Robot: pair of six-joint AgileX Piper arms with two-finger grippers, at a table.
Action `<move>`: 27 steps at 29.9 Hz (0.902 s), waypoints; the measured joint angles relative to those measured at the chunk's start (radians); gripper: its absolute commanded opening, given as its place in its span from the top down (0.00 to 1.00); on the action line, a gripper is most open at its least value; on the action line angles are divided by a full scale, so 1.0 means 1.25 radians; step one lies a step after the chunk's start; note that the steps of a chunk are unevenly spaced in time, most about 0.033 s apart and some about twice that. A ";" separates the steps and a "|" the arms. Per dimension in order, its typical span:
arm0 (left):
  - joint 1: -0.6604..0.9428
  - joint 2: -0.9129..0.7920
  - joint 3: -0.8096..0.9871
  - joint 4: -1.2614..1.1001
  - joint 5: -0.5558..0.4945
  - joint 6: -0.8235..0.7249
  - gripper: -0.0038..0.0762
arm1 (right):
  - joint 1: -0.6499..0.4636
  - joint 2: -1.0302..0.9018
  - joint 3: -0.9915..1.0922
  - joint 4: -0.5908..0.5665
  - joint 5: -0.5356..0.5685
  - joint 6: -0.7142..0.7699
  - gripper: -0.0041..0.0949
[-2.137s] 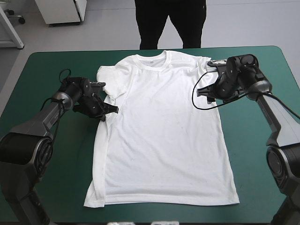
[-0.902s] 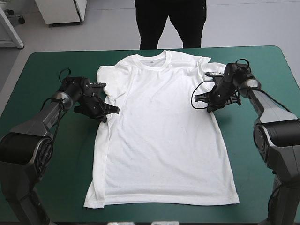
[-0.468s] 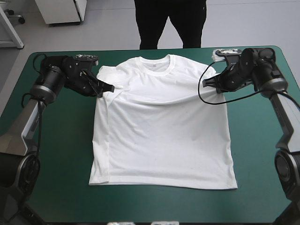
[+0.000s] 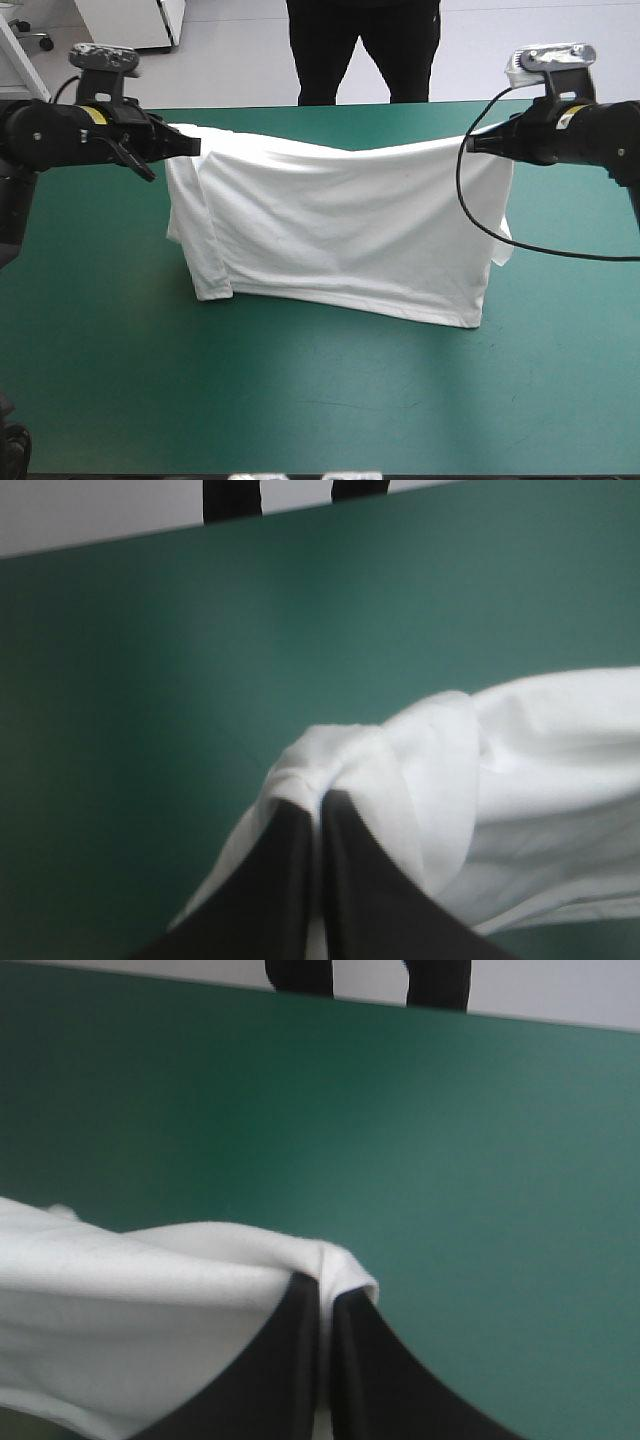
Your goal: Fold the cloth
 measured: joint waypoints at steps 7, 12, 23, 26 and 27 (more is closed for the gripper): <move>0.000 -0.089 -0.050 -0.003 -0.023 0.000 0.96 | 0.000 -0.046 -0.133 -0.002 0.015 0.000 0.98; 0.000 -0.130 -0.054 -0.004 -0.057 0.000 0.96 | 0.000 -0.049 -0.190 -0.002 0.020 0.000 0.98; 0.000 -0.070 -0.057 -0.004 -0.205 0.001 0.96 | 0.000 0.026 -0.196 -0.026 -0.032 0.000 0.98; 0.000 -0.021 -0.057 0.006 -0.310 0.001 0.96 | 0.000 0.076 -0.196 -0.050 -0.109 -0.010 0.98; 0.000 -0.003 -0.057 0.015 -0.348 0.001 0.96 | 0.000 0.093 -0.196 -0.059 -0.145 -0.016 0.98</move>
